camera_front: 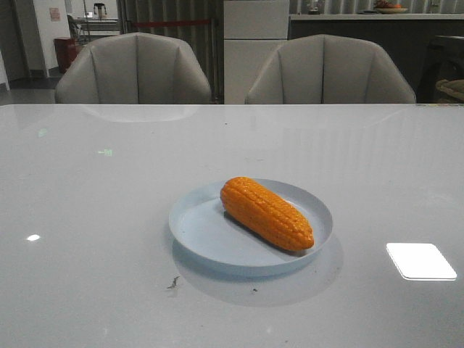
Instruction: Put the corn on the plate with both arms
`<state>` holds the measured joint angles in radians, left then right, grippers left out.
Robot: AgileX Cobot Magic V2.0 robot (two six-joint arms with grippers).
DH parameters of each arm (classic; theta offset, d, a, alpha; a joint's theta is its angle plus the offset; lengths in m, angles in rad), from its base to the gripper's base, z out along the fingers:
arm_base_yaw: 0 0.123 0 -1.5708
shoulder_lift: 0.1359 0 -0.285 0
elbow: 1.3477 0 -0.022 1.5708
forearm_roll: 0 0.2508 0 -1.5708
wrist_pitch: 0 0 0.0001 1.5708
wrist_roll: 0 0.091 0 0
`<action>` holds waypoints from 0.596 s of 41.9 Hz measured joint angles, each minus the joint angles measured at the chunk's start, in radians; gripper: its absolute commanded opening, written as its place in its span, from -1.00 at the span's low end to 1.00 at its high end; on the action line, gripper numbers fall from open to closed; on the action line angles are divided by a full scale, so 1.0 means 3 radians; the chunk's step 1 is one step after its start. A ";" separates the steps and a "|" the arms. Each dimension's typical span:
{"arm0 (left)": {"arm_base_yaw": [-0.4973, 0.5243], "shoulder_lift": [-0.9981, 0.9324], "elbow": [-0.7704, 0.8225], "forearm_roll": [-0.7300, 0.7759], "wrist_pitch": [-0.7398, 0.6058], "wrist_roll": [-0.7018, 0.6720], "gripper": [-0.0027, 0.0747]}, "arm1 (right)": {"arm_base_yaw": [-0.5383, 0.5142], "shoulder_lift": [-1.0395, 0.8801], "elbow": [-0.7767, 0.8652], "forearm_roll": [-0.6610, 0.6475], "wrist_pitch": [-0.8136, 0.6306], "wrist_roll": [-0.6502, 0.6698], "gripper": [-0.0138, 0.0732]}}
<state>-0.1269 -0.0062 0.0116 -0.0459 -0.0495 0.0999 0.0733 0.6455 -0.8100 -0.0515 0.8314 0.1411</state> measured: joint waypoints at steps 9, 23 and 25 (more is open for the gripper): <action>0.0000 0.0000 0.0000 0.0000 0.0000 0.0000 -0.69 | 0.0000 -0.0059 0.0033 0.0136 -0.0114 -0.0023 -0.08; 0.0000 0.0000 0.0000 0.0000 0.0000 0.0000 -0.69 | -0.0352 -0.0745 0.0662 0.0628 -0.1141 -0.0044 -0.53; 0.0000 0.0000 0.0000 0.0000 0.0000 0.0000 -0.69 | -0.0411 -0.0902 0.0830 0.0658 -0.1337 -0.0044 -0.53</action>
<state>-0.1269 -0.0062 0.0116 -0.0459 -0.0495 0.0999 -0.0499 0.3749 -0.5609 0.1459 0.4304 0.1279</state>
